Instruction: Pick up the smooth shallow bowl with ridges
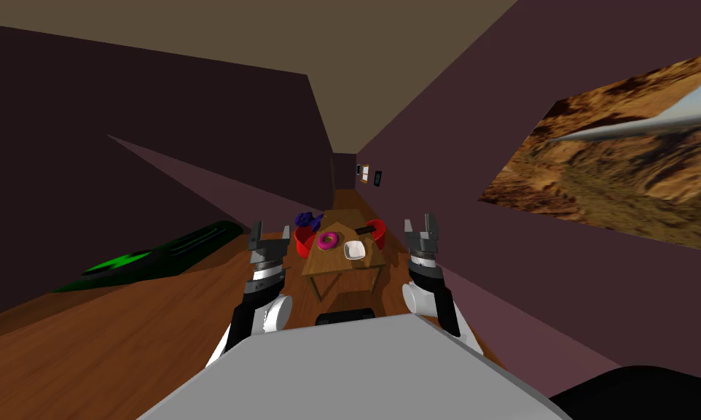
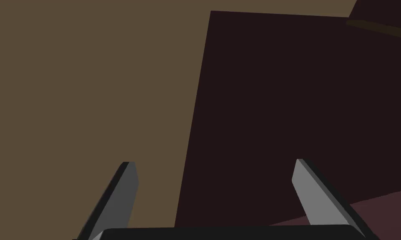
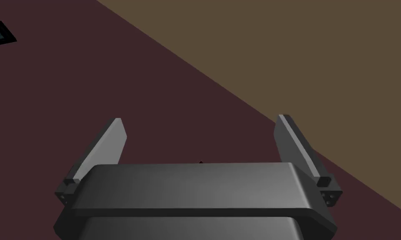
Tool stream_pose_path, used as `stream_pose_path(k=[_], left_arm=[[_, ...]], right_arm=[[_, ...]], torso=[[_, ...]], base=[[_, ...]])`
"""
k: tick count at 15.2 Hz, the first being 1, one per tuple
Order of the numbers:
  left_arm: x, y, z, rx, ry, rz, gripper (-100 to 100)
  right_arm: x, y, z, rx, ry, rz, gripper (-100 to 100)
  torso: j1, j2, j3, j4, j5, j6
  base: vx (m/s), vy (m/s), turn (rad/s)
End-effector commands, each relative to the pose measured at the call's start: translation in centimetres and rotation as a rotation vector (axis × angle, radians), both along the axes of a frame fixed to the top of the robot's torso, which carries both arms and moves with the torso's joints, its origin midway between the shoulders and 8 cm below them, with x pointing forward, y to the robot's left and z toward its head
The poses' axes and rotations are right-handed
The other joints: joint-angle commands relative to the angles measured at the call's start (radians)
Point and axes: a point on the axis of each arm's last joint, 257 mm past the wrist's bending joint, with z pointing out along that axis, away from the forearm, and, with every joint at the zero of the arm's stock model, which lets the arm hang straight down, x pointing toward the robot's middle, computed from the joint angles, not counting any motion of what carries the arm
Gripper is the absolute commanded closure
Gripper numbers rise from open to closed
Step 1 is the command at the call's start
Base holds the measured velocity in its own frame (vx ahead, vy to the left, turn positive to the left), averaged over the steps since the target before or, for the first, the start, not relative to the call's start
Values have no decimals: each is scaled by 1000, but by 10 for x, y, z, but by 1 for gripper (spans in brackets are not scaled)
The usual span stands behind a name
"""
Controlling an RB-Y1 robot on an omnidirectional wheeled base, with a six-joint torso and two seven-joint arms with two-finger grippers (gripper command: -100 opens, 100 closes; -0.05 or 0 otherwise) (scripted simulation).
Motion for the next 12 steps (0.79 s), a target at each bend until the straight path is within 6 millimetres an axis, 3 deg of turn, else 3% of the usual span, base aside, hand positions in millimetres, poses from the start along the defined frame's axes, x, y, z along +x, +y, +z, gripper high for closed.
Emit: stream_pose_path(k=[1, 7, 9, 10, 12], left_arm=[[0, 0, 0, 0, 0, 0, 0], [0, 0, 0, 0, 0, 0, 0], [0, 0, 0, 0, 0, 0, 0], [0, 0, 0, 0, 0, 0, 0], [0, 0, 0, 0, 0, 0, 0]], right_arm=[[10, 12, -7, -58, 32, 23, -100], [40, 44, -37, -203, 130, 65, -100], [58, 65, -62, -303, 194, 86, -100], [58, 65, -62, -303, 194, 86, -100], [76, 88, -89, -415, 256, 106, -100]], torso=[[0, 0, 0, 0, 0, 0], [4, -1, -1, 0, 1, 0], [4, -1, -1, 0, 1, 0], [5, -2, -1, 0, 1, 0], [4, -2, -1, 0, 1, 0]], base=[[3, 15, 14], [5, 42, 22], [13, 62, 28], [16, 59, 27], [13, 63, 30]])
